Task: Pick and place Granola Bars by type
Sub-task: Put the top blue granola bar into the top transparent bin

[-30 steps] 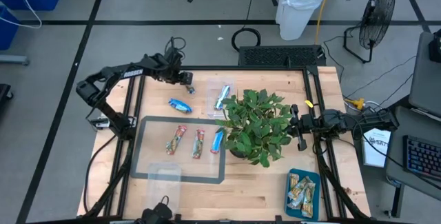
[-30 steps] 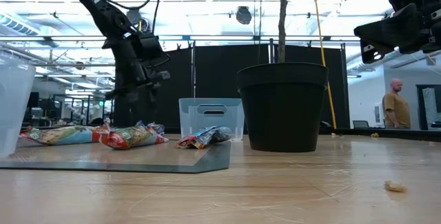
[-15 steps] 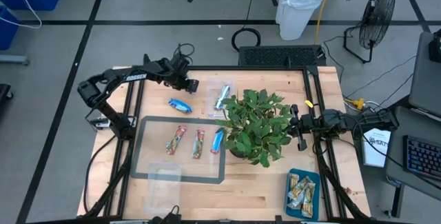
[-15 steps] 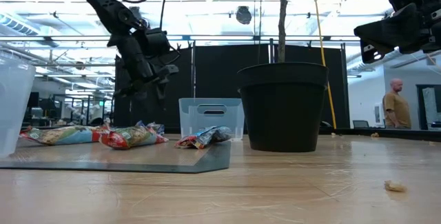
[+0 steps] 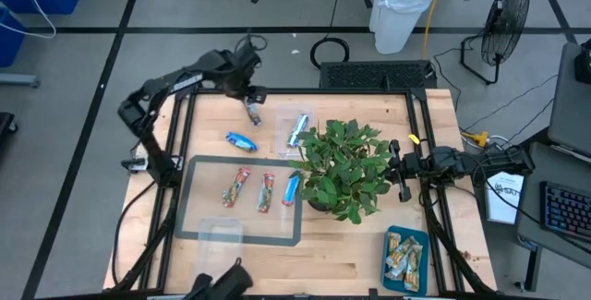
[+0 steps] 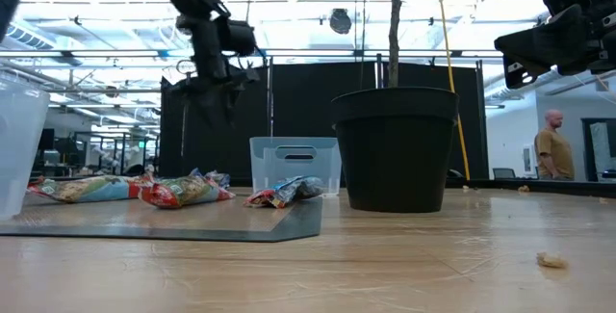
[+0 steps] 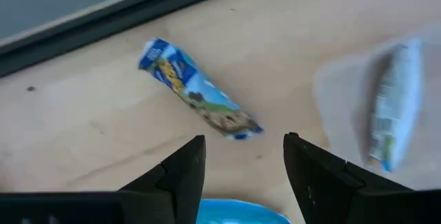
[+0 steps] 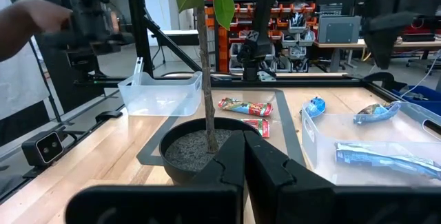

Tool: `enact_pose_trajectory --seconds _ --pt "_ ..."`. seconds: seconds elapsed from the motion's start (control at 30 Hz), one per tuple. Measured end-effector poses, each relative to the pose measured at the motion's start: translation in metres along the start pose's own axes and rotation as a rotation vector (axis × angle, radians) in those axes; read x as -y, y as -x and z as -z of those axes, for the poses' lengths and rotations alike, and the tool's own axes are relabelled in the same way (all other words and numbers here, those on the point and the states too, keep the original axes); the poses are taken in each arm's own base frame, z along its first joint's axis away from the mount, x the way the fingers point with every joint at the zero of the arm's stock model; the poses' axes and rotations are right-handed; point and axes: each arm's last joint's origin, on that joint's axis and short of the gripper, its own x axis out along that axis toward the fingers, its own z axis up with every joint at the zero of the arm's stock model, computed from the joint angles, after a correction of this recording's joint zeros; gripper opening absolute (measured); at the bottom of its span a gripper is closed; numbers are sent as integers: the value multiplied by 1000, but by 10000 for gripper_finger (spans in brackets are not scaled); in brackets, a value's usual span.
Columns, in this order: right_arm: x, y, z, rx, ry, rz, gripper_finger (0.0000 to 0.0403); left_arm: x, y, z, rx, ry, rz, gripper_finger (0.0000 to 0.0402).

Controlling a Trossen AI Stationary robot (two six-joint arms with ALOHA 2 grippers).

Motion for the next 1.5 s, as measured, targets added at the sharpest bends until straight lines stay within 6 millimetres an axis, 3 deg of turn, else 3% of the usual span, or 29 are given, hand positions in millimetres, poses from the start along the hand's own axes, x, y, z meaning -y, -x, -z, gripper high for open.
enact_pose_trajectory --seconds 0.3,0.47,1.23,1.5 --pt "0 0 0 1 0 0 0 6 -62 -20 -190 -21 -97 198" --pt "0 0 0 0 0 0 0 -2 -83 -23 -239 16 -128 198" --pt "0 0 0 1 0 0 0 -17 -82 -25 -314 198 -101 196" --pt "0 0 0 0 0 0 0 -16 -82 -24 -315 211 -105 149"
